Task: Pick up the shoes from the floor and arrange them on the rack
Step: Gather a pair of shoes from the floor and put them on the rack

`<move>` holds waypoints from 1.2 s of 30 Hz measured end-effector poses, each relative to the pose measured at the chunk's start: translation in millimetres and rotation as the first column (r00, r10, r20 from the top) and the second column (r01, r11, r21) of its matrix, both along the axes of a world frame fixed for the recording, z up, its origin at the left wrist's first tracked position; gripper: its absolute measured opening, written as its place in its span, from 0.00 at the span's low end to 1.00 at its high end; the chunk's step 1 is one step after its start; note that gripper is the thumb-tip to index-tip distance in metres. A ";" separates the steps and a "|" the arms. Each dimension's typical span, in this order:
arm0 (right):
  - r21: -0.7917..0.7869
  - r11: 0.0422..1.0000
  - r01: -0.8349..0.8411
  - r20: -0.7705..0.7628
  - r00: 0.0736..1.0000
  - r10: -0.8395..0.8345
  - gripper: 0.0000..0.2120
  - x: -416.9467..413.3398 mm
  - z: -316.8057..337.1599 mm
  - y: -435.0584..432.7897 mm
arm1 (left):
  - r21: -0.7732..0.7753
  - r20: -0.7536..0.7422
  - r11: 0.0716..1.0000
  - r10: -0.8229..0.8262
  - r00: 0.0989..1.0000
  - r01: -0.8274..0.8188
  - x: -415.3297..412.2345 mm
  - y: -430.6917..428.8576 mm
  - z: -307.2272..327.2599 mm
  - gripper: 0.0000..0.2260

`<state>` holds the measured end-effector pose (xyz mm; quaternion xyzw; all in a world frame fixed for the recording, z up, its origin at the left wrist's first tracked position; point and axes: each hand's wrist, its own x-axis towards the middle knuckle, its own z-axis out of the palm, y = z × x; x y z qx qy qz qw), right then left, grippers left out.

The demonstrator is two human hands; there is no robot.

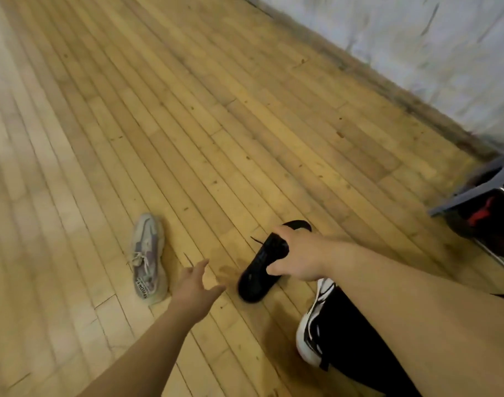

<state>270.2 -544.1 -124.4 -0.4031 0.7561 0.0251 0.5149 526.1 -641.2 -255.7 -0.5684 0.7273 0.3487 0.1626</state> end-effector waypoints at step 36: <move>0.090 0.965 0.247 -0.030 0.969 -0.245 0.48 -46.2 -63.9 18.7 | -0.123 0.189 0.919 -0.348 0.918 0.374 -89.4 56.9 -82.9 0.44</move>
